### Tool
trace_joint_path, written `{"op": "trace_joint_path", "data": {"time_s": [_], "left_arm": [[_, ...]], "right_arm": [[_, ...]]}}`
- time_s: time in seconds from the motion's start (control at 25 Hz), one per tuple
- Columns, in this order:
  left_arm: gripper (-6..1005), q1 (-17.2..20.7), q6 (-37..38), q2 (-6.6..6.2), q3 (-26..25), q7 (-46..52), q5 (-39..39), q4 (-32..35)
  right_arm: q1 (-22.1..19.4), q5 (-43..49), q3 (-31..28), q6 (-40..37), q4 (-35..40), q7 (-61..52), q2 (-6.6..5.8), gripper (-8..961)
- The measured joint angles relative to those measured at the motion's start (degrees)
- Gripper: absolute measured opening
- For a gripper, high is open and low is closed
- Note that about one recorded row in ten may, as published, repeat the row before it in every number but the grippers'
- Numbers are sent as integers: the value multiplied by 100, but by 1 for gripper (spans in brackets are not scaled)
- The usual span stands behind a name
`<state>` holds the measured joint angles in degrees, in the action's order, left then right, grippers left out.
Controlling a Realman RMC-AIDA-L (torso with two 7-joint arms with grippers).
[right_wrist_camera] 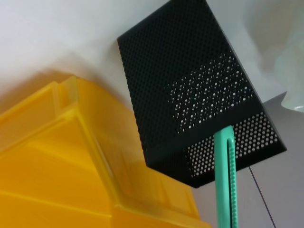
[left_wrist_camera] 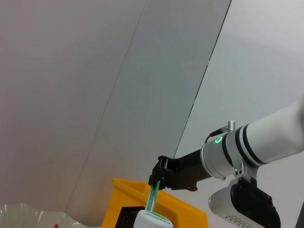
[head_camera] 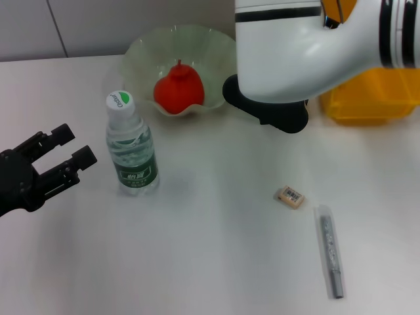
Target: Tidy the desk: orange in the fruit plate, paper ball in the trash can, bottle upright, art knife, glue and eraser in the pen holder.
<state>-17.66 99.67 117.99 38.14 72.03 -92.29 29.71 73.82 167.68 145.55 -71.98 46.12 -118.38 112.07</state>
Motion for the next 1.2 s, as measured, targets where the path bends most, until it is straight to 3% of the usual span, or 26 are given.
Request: {"op": "trace_joint_path", "data": {"time_s": [0.4, 1.0, 1.2], "left_arm": [[787, 8, -12, 6, 1, -58, -77, -8], [787, 9, -5, 4, 0, -57, -79, -9], [787, 17, -2, 4, 0, -57, -78, -9]], "right_arm": [[170, -7, 3, -142, -461, -59, 229, 223], [279, -9, 45, -215, -543, -292, 297, 234], [292, -9, 51, -235, -543, -319, 297, 284]]}}
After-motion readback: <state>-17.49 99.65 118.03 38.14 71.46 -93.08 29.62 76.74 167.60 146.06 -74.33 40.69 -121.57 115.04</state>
